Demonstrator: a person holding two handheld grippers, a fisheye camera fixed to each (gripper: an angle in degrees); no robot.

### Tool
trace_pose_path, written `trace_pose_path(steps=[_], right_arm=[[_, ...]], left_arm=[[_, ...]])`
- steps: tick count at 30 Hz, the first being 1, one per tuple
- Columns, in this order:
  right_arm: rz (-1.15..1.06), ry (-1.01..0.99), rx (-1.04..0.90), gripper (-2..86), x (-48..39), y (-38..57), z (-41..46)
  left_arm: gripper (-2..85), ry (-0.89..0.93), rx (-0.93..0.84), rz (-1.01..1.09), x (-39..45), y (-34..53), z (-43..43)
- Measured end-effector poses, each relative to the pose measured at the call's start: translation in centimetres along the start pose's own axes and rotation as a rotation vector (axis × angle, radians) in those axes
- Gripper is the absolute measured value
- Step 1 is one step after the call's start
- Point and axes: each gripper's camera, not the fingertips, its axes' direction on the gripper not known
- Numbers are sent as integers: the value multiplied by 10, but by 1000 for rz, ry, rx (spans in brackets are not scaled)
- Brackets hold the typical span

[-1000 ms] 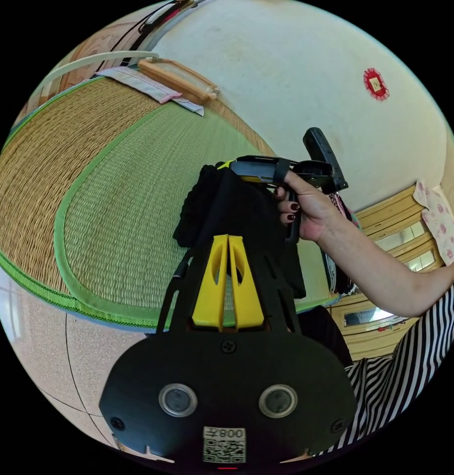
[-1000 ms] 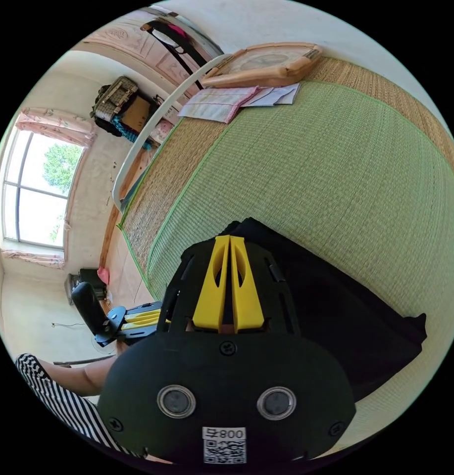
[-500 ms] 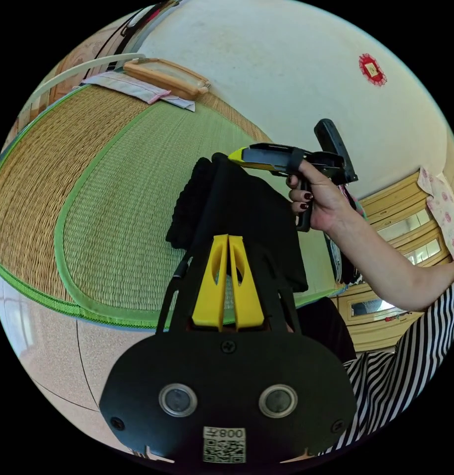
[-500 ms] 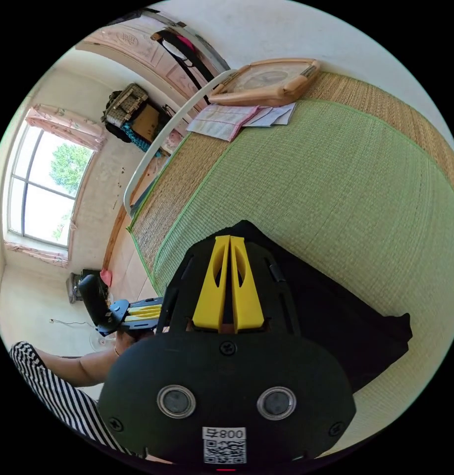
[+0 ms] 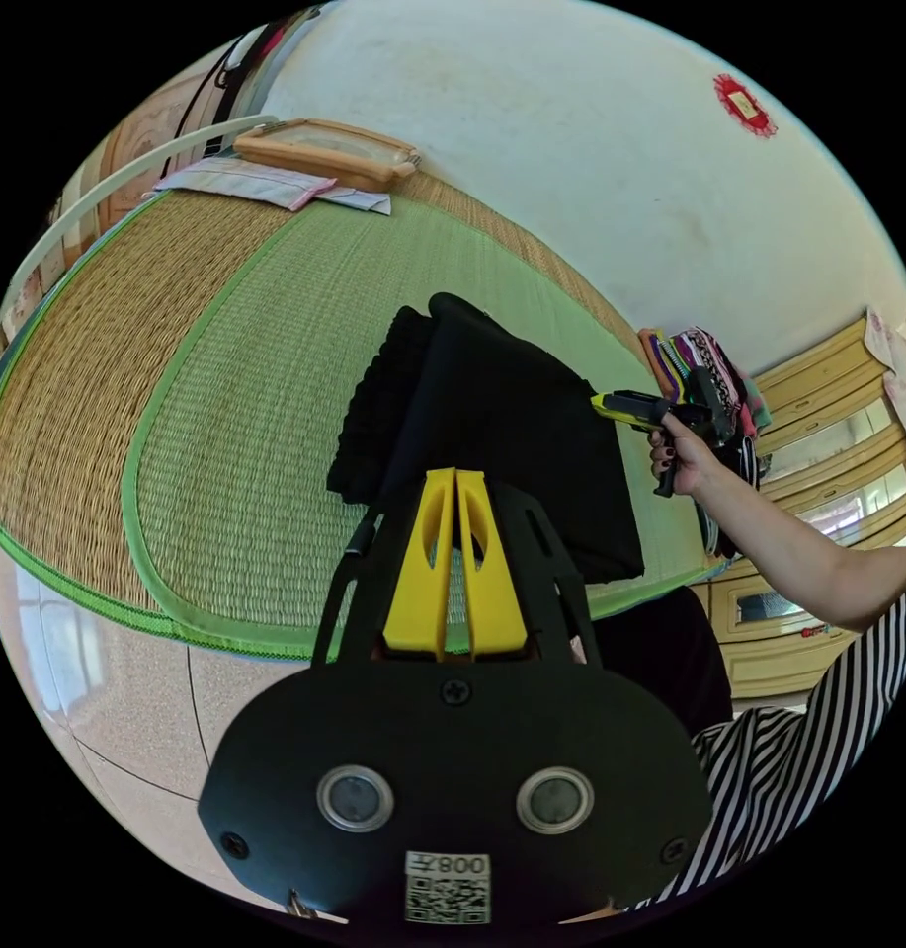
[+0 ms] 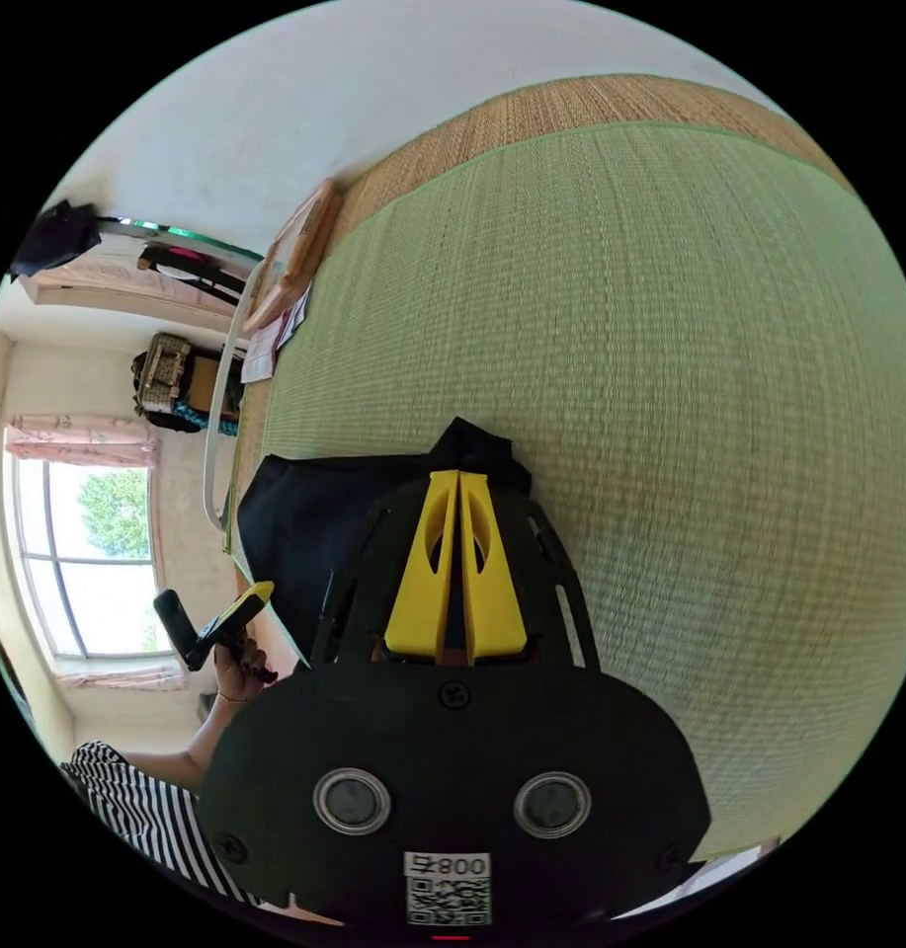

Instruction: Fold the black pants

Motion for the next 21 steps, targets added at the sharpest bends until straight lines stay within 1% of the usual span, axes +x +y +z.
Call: trace_pose_path(steps=[3,6,8,10,14,18,21], right_arm=[[-23,-26,16,0,7,5,-12],[-116,-111,8,0,9,31,-27],[-197,-170,-65,0,8,64,-27],[-226,-204,-141,0,12,92,-20],[-179,-217,-272,0,41,141,7],[-144,-237,-252,0,69,155,11],[-120,-266,-240,0,86,156,7]], left_arm=[[0,-10,19,2,11,-1,-5],[0,-19,16,6,18,0,-4],[0,-45,-24,-18,19,0,5],[0,-41,-42,-29,17,0,11],[1,-39,-42,-48,22,-5,15],[2,11,-61,12,43,-4,17],[4,99,-129,73,66,3,33]])
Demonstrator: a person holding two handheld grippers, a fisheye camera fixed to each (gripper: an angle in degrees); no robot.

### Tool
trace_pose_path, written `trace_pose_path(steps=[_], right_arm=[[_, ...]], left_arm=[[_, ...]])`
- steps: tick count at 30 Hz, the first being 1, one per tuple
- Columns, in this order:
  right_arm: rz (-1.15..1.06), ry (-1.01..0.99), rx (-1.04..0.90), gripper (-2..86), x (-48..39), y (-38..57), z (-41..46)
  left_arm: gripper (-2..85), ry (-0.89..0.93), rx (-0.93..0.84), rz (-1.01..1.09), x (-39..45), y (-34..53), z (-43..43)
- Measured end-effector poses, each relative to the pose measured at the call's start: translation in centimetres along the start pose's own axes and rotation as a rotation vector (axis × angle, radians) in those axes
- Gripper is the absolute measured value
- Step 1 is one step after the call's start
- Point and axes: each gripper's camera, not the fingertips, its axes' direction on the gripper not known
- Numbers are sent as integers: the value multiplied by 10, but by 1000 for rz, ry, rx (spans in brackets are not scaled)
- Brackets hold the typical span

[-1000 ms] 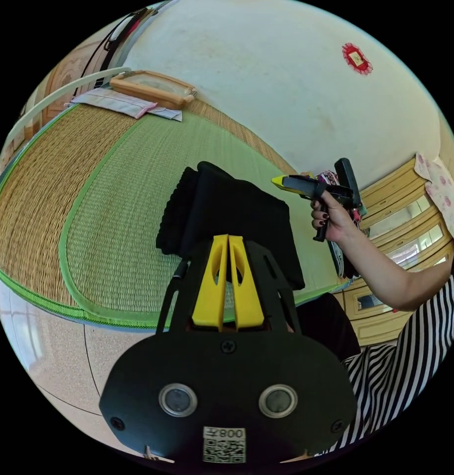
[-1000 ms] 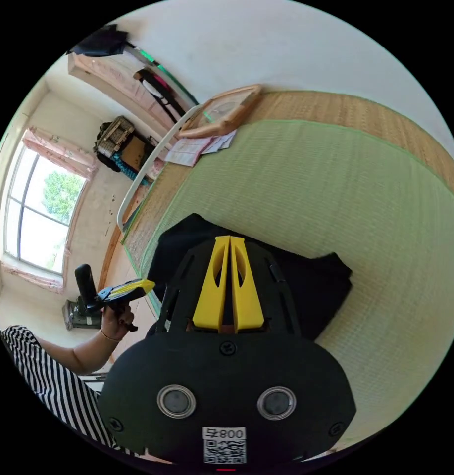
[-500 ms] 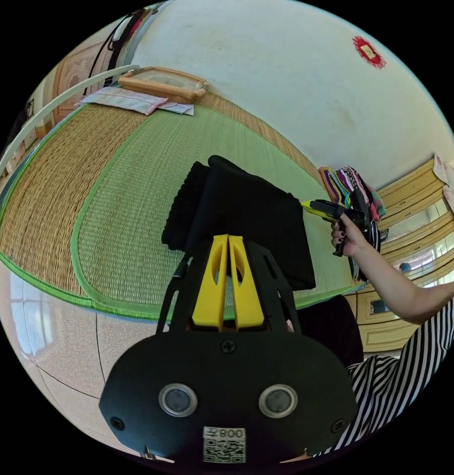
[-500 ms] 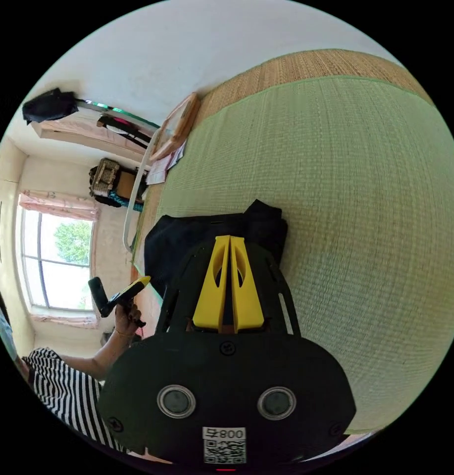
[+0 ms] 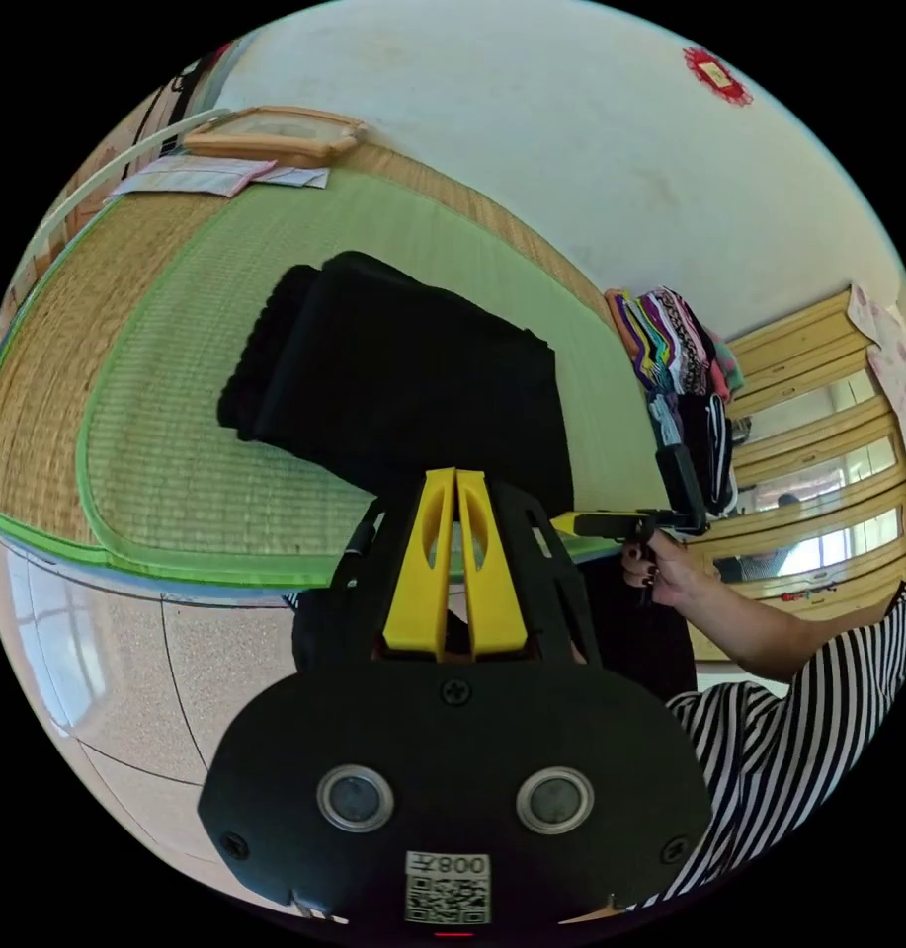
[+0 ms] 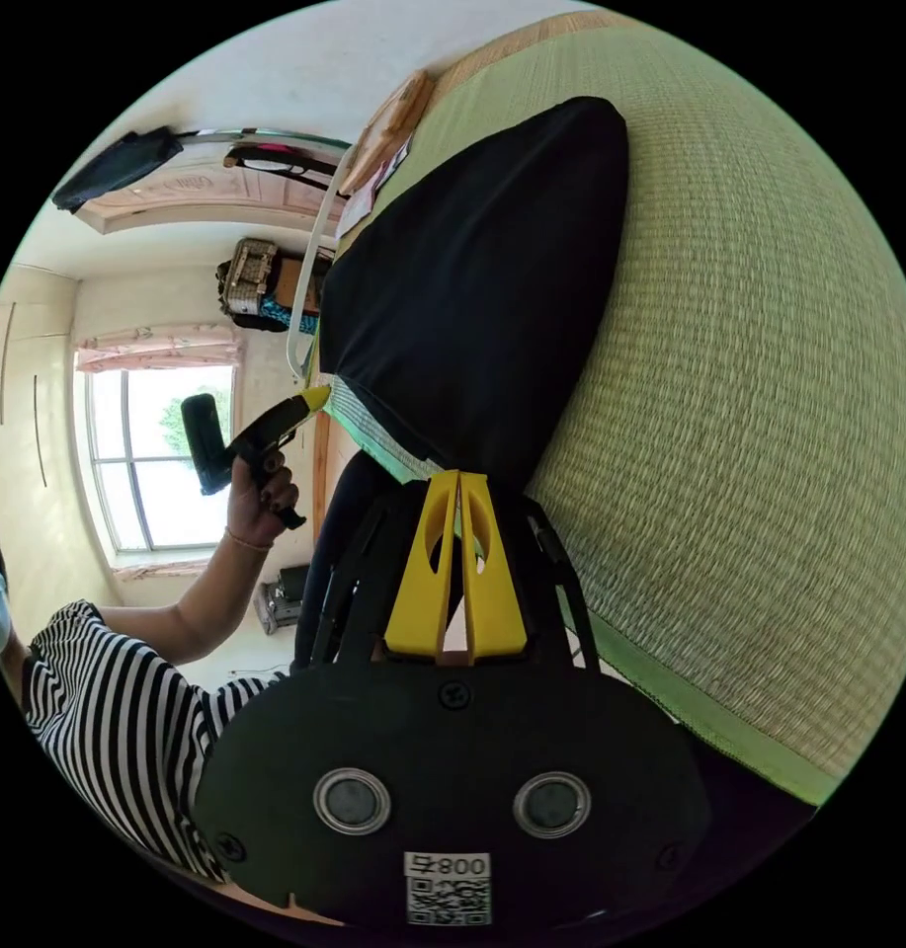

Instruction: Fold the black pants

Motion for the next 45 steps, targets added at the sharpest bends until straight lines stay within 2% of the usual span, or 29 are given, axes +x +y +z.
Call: trace_pose_path(steps=[5,8,11,14,20,29,38,45], right_arm=[[40,-50,56,2,30,25,-23],[91,-120,111,7,56,45,-39],[136,-180,167,18,82,61,-55],[163,-195,185,40,102,69,-66],[199,-242,190,79,132,70,-72],[246,-415,224,102,167,65,-69],[287,-527,221,72,193,79,-64],[293,-508,218,34,201,87,-73]], left_arm=[[21,122,-172,77,37,-1,53],[43,194,-214,18,40,-6,79],[60,253,-218,-25,38,-13,95],[61,238,-224,-48,35,-19,106],[21,295,-211,-118,23,-22,114],[10,334,-209,-67,21,-17,103],[9,374,-242,-33,19,-6,106],[7,366,-208,-39,-6,10,80]])
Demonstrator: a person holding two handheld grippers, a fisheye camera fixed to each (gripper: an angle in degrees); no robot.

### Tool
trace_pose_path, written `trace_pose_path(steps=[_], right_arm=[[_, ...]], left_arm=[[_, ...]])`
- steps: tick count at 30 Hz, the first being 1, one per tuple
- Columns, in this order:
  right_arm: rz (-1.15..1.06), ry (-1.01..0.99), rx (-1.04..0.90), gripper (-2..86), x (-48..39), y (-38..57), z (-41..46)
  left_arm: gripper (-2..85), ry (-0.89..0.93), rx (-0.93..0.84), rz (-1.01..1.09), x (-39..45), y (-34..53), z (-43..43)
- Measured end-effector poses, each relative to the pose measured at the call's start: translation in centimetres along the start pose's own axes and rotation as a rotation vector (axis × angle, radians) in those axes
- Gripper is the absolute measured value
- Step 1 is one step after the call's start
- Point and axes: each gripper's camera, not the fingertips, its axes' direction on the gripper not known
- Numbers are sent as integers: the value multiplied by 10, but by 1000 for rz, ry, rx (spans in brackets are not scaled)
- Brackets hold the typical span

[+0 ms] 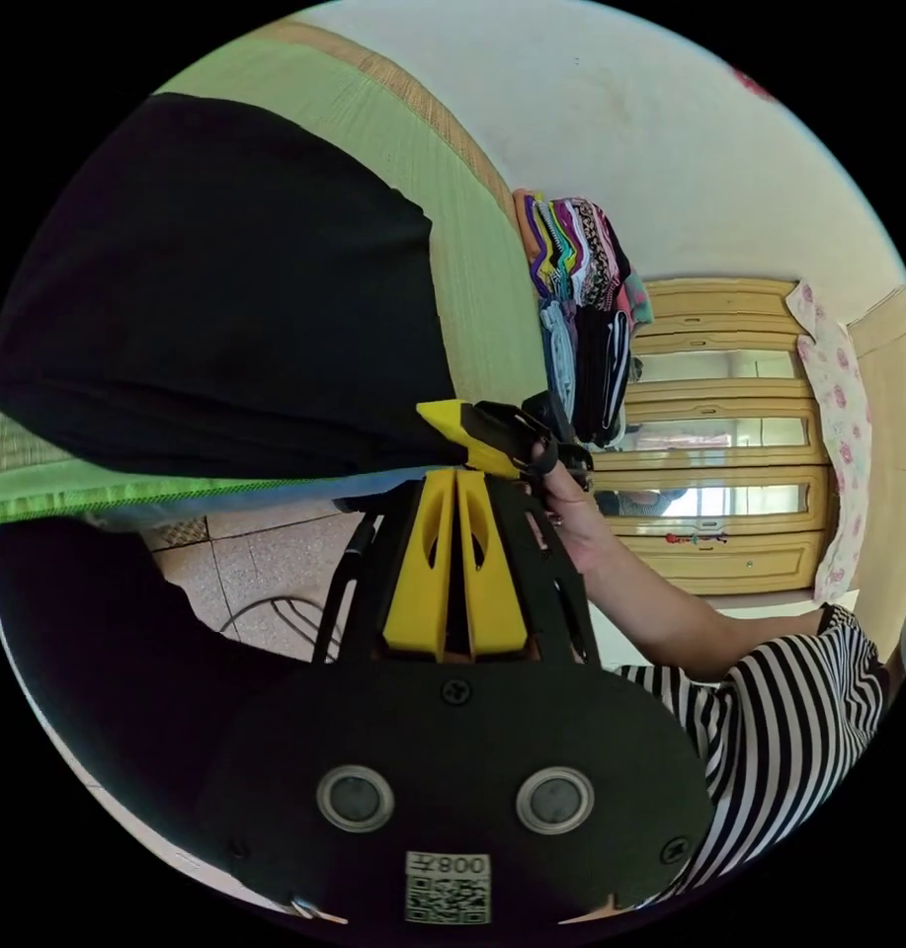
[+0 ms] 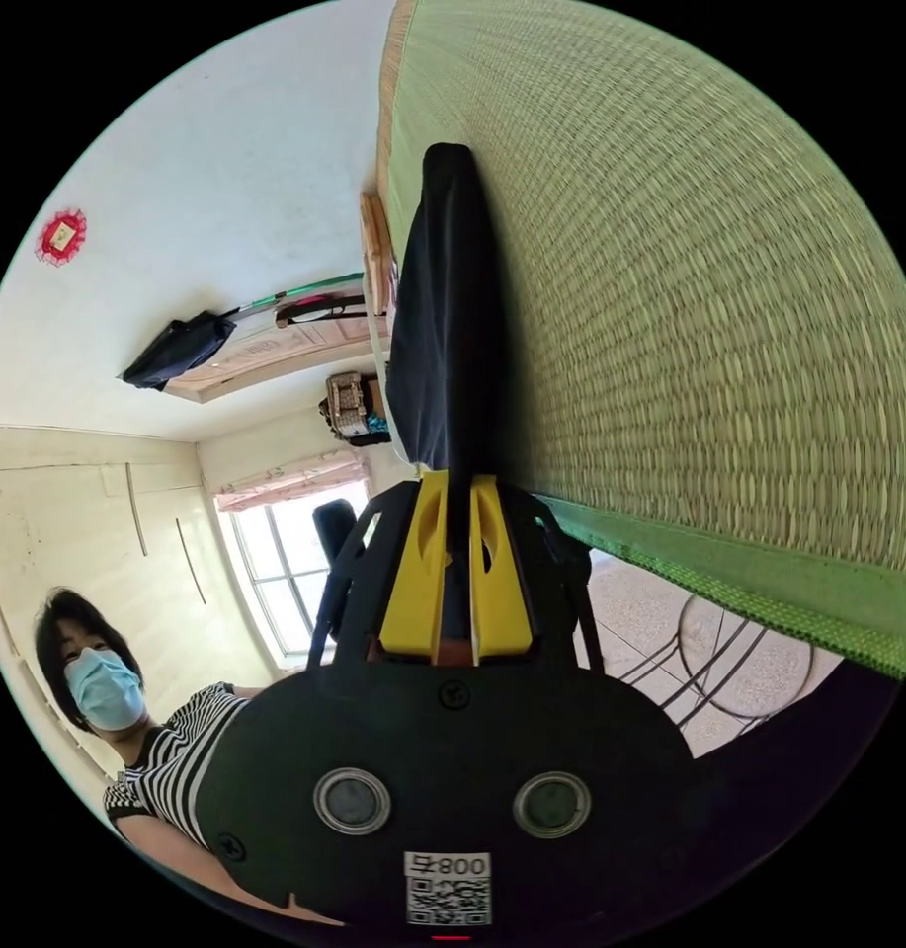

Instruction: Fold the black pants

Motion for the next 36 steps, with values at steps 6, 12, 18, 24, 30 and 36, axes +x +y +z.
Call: trace_pose_path(steps=[6,12,18,24,30,36], right_arm=[[-26,-27,-2,24,-13,0,-9],[-85,-42,-5,20,-38,0,-18],[-139,-29,-20,18,-64,-1,-24],[-170,-18,-32,16,-83,0,-28],[-194,-14,-40,16,-96,7,-33],[-206,-11,-42,15,-99,22,-49]], left_arm=[[32,24,150,-109,-35,23,-52],[91,153,390,-312,-81,43,-95],[125,294,484,-460,-115,50,-107],[134,397,517,-512,-122,48,-106],[148,445,510,-548,-120,33,-105],[133,504,564,-614,-118,21,-105]])
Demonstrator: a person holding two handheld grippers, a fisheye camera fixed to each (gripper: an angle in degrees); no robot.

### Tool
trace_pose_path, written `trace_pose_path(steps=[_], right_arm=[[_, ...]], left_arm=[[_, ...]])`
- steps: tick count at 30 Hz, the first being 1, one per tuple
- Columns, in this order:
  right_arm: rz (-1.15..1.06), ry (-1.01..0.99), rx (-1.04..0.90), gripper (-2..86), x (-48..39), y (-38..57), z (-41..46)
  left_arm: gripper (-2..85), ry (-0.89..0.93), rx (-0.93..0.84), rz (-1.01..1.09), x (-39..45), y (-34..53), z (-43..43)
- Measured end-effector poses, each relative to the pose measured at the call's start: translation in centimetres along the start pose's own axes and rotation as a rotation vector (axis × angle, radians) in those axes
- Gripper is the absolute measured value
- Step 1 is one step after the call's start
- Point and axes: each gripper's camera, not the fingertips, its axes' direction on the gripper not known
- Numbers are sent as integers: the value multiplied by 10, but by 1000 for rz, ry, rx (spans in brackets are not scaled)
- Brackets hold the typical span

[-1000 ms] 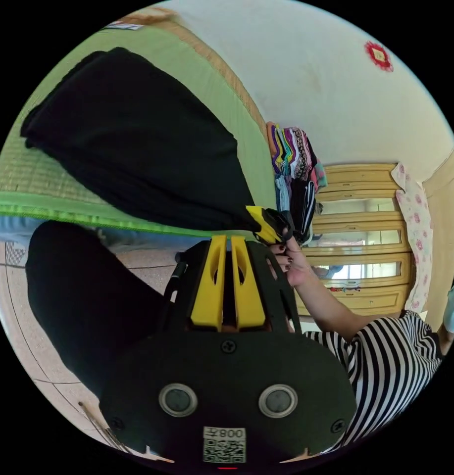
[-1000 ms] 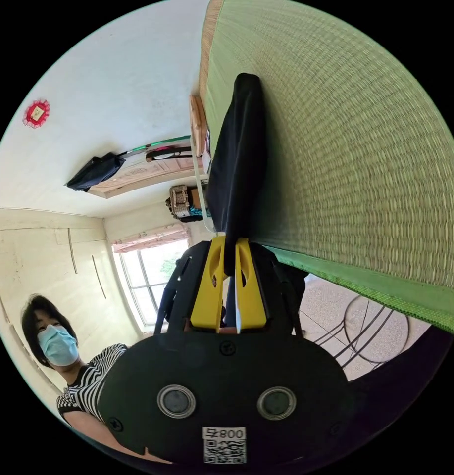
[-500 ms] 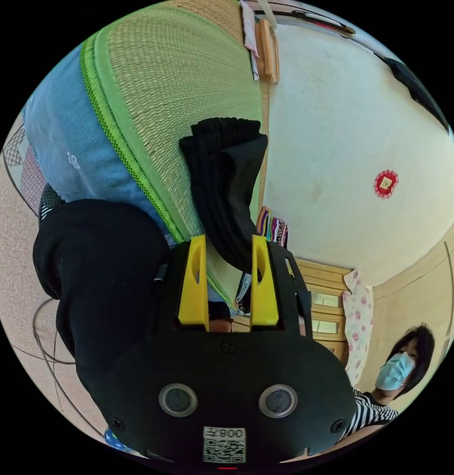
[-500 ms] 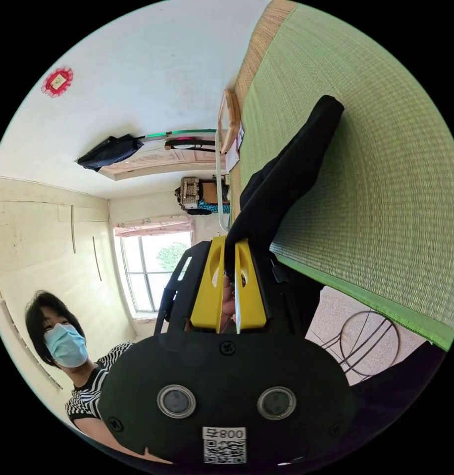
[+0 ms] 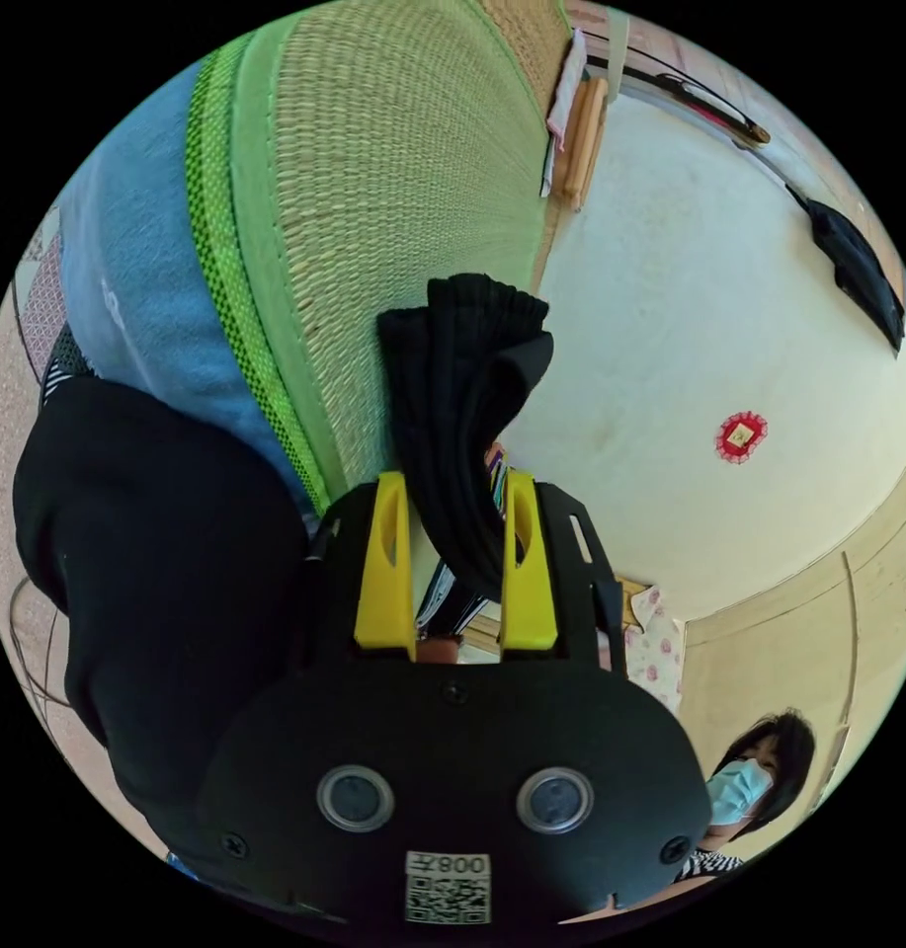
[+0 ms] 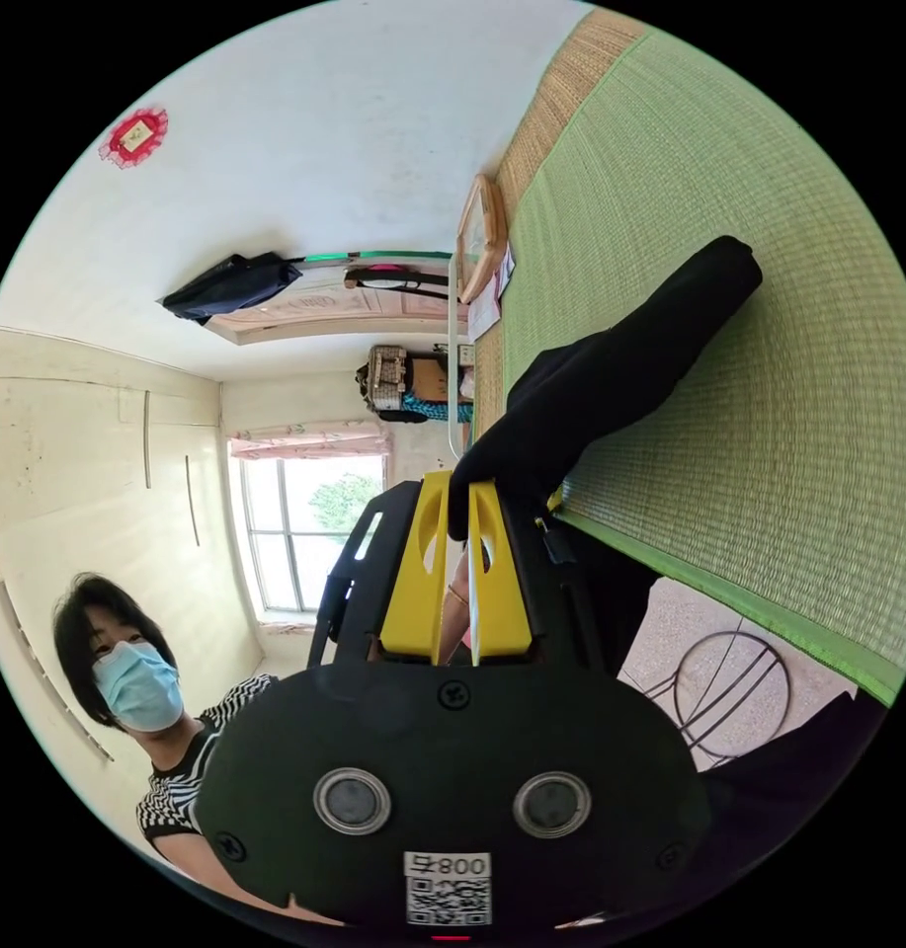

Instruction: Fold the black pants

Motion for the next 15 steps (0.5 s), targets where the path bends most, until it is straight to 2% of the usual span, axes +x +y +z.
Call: trace_pose_path(steps=[7,15], right_arm=[[33,14,16,18,13,37,-35],[100,4,52,19,37,97,-88]], left_arm=[[77,-21,-23,16,21,10,28],[62,-57,-95,93,61,51,64]])
